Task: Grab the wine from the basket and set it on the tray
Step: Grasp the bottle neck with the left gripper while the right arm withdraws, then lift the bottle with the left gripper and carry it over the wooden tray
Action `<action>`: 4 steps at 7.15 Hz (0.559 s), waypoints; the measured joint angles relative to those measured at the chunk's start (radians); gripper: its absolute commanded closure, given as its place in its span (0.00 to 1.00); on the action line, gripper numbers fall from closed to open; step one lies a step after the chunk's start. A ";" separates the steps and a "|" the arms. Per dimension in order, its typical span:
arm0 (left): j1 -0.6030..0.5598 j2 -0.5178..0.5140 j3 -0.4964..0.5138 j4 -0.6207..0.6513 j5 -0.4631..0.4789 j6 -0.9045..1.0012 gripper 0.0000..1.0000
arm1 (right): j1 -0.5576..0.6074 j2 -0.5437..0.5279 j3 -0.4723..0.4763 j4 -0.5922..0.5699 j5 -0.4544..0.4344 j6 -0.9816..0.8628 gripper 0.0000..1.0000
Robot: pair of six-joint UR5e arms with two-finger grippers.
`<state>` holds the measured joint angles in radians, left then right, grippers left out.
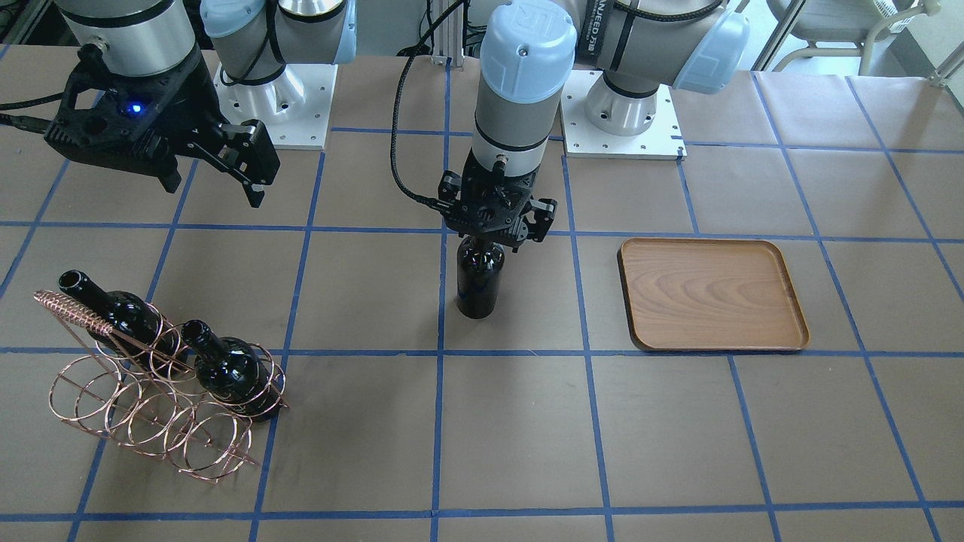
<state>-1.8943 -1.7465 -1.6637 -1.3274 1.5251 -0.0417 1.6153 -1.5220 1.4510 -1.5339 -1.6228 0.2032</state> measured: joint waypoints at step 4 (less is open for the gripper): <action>-0.002 0.000 0.000 -0.026 -0.012 0.000 0.33 | 0.000 0.000 0.001 0.000 0.000 0.000 0.00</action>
<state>-1.8965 -1.7463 -1.6635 -1.3538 1.5127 -0.0421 1.6153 -1.5217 1.4522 -1.5340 -1.6229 0.2030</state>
